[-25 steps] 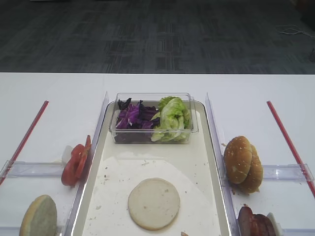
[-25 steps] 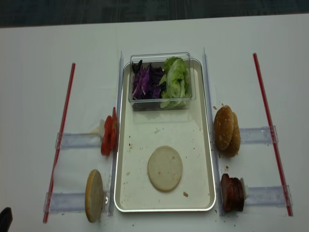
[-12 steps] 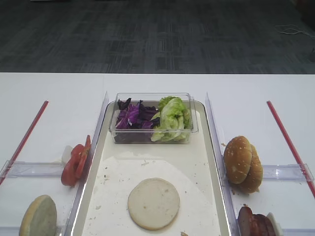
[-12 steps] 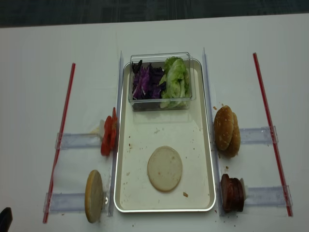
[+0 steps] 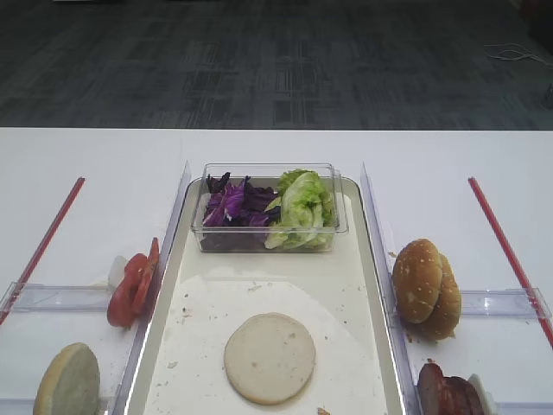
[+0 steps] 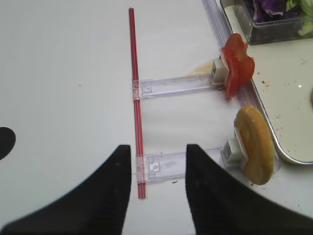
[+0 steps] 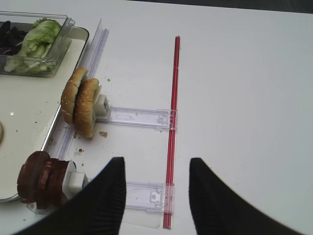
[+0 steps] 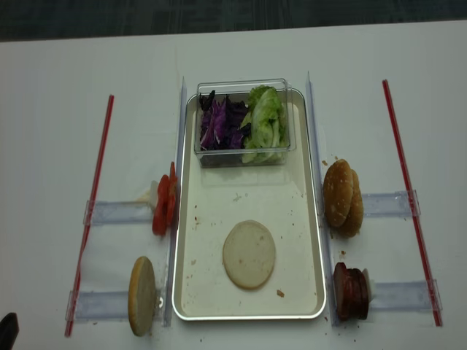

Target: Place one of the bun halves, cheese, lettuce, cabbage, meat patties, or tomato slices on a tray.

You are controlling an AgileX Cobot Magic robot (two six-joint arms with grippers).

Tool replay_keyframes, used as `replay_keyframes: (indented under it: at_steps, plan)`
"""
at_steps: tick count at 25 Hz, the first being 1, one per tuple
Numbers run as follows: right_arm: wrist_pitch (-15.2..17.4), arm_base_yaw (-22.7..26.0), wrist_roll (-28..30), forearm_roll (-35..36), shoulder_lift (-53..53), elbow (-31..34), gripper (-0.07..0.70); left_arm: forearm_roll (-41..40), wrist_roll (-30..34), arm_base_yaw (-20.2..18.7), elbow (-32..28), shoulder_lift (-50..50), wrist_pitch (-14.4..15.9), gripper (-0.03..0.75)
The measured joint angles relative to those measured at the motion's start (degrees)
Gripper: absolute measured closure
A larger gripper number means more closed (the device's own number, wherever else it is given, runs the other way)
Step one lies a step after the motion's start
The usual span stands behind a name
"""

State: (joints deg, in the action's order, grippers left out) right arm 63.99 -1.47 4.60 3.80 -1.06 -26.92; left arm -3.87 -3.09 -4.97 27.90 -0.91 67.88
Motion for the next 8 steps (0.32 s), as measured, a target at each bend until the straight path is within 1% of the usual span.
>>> replay_keyframes:
  at_steps: [8]
  plan:
    - [0.0, 0.0, 0.0, 0.0, 0.0, 0.0, 0.307, 0.0, 0.0, 0.0, 0.0, 0.0, 0.0, 0.431]
